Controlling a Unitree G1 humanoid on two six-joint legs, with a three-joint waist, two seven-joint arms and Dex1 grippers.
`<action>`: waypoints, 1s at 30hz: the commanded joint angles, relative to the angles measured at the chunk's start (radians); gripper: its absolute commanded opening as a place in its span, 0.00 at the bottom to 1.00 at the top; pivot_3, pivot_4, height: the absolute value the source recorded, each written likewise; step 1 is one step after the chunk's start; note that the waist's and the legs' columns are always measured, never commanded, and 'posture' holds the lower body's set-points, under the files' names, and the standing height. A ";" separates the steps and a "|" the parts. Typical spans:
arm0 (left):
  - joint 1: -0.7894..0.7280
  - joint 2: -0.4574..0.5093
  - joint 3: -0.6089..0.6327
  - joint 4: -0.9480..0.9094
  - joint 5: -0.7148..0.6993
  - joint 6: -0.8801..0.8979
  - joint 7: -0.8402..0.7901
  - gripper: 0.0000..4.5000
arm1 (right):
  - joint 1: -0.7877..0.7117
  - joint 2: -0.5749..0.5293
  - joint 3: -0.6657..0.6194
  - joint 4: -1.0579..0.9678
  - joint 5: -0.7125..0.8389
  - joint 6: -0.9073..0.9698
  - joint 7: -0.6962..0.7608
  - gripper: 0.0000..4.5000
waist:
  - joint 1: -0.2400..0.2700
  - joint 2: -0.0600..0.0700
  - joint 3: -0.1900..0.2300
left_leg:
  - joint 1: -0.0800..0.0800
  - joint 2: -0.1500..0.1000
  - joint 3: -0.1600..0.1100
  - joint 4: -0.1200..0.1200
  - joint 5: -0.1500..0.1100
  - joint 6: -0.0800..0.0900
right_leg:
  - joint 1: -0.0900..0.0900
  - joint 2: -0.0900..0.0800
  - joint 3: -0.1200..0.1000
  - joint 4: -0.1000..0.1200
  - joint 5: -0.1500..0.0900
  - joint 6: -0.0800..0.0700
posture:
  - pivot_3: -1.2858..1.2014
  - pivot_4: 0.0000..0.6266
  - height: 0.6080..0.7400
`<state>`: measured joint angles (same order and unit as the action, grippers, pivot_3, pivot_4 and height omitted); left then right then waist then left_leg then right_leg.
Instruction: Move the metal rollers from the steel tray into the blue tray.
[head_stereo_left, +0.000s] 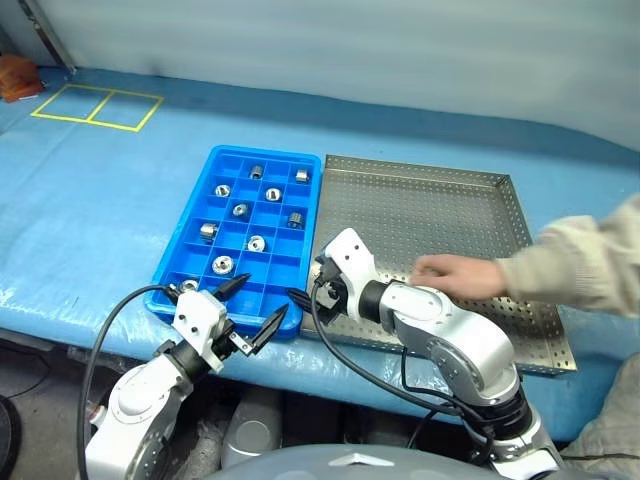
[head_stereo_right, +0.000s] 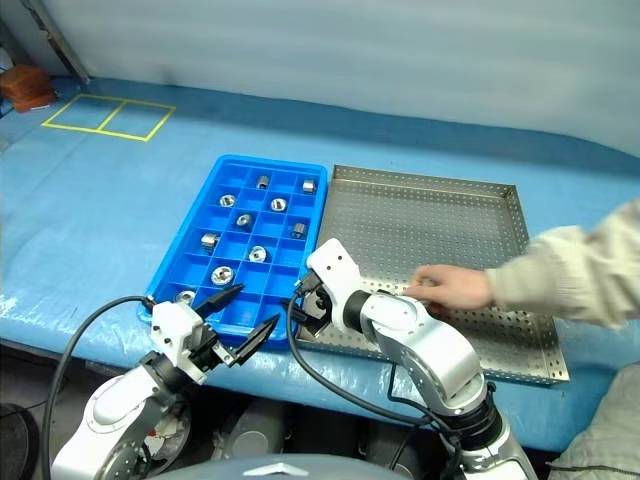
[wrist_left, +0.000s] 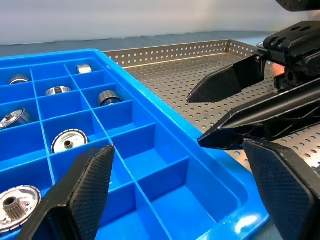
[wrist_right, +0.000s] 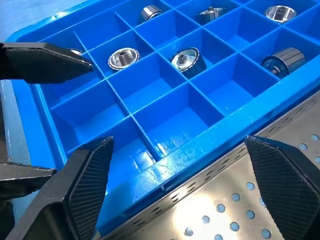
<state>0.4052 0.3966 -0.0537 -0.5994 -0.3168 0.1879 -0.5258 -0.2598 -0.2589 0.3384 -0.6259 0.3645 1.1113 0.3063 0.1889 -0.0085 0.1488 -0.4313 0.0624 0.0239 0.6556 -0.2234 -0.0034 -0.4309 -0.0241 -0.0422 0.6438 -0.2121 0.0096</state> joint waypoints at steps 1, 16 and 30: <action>0.006 -0.001 -0.004 -0.040 -0.009 -0.033 -0.013 1.00 | -0.018 0.006 0.000 -0.009 0.005 -0.029 0.009 0.99 | 0.005 0.000 0.000 | 0.000 0.000 0.000 0.000 0.000 0.000 | 0.000 0.000 0.000 0.000 0.000 0.000 | 0.69 0.24 1.00; 0.025 0.005 0.009 -0.023 -0.033 -0.055 -0.057 1.00 | -0.018 0.008 0.005 -0.010 0.008 -0.035 0.009 0.99 | 0.019 0.000 0.000 | 0.000 0.000 0.000 0.000 0.000 0.000 | 0.000 0.000 0.000 0.000 0.000 0.000 | 0.69 0.24 1.00; 0.021 0.000 0.002 -0.013 -0.033 -0.055 -0.075 1.00 | -0.008 0.004 0.010 -0.014 0.004 -0.032 0.001 0.99 | 0.018 0.001 0.001 | 0.000 0.000 0.000 -0.001 0.000 0.000 | -0.001 0.000 0.000 -0.001 0.000 0.000 | 0.69 0.24 1.00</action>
<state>0.4256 0.3989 -0.0502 -0.5991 -0.3349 0.1579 -0.5936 -0.2611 -0.2605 0.3473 -0.6130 0.3642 1.0951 0.3049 0.2070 -0.0072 0.1496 -0.4316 0.0624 0.0240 0.6549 -0.2236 -0.0036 -0.4315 -0.0242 -0.0425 0.6433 -0.2125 0.0094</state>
